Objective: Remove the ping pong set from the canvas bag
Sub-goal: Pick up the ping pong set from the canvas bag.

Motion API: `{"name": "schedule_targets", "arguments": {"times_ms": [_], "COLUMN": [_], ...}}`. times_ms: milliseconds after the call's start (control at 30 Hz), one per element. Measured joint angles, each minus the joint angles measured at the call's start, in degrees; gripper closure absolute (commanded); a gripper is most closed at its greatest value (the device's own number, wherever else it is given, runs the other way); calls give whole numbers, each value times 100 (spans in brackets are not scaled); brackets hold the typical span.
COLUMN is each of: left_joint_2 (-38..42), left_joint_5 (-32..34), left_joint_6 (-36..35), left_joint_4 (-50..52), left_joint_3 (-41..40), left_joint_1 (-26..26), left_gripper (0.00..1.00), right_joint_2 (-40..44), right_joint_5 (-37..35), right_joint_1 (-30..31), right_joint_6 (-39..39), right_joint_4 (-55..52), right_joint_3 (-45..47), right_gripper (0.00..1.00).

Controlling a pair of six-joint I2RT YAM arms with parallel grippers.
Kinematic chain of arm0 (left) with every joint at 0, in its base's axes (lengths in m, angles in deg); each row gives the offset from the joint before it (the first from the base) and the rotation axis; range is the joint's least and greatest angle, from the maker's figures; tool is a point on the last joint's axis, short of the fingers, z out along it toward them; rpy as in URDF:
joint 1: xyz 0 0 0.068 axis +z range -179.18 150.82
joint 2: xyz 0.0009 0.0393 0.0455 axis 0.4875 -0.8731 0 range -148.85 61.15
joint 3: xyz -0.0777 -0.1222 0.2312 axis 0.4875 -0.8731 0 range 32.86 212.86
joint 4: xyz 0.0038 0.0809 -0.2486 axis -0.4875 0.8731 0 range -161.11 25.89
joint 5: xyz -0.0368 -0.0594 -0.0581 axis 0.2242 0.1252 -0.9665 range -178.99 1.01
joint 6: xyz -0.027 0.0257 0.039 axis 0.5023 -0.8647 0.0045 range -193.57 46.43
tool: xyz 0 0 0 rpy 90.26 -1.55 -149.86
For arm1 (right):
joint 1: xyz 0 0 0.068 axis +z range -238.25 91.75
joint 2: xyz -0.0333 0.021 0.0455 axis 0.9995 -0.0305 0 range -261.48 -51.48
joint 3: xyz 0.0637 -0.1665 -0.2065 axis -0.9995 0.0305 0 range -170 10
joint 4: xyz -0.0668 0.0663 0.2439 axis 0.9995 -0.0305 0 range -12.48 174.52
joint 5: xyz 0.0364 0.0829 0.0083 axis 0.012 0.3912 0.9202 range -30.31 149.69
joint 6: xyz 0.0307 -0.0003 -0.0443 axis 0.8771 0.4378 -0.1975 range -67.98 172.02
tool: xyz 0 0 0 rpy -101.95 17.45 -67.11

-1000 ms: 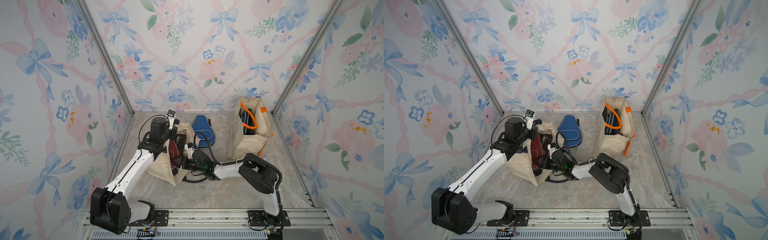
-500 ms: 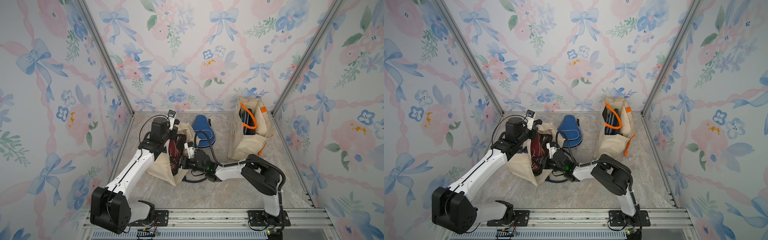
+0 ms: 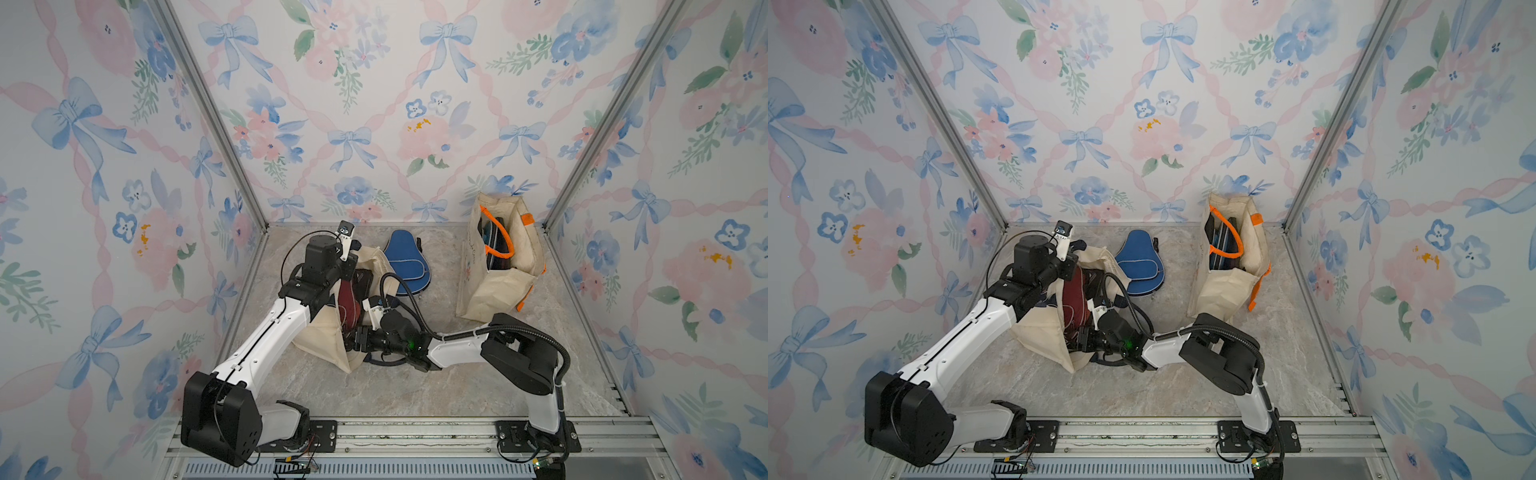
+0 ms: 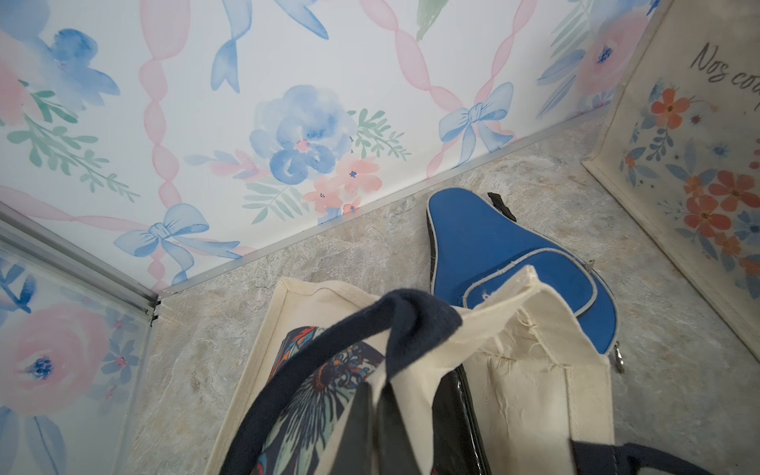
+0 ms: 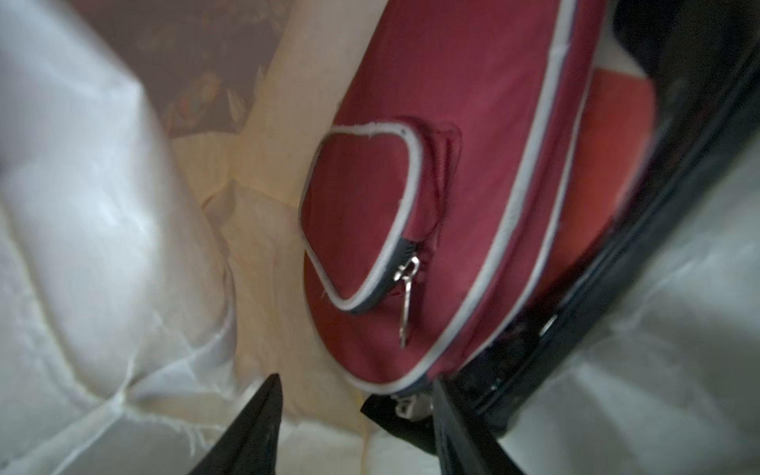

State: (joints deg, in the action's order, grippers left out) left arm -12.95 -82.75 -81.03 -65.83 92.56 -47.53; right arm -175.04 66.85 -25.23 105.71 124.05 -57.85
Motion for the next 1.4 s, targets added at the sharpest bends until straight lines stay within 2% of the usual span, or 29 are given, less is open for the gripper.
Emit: {"name": "schedule_targets", "arguments": {"times_ms": [433,733,1000,1400], "left_joint_2": [-63,-63,-63,-63], "left_joint_5": [42,66,107,170], "left_joint_6": [0,-2,-2,-4], "left_joint_4": [-7,-7,-7,-2], "left_joint_3": [0,0,0,0], "left_joint_1": [-46,-76,-107,-164], "left_gripper": [100,100,100,100], "right_joint_2": [509,466,212,-11], "right_joint_5": [-238,-26,181,278], "right_joint_1": [-415,-673,-610,-446], "right_joint_6": [-186,146,592,852], "right_joint_4": [-177,-352,-267,-166], "right_joint_3": [328,175,175,33], "right_gripper": [42,41,39,39]}}
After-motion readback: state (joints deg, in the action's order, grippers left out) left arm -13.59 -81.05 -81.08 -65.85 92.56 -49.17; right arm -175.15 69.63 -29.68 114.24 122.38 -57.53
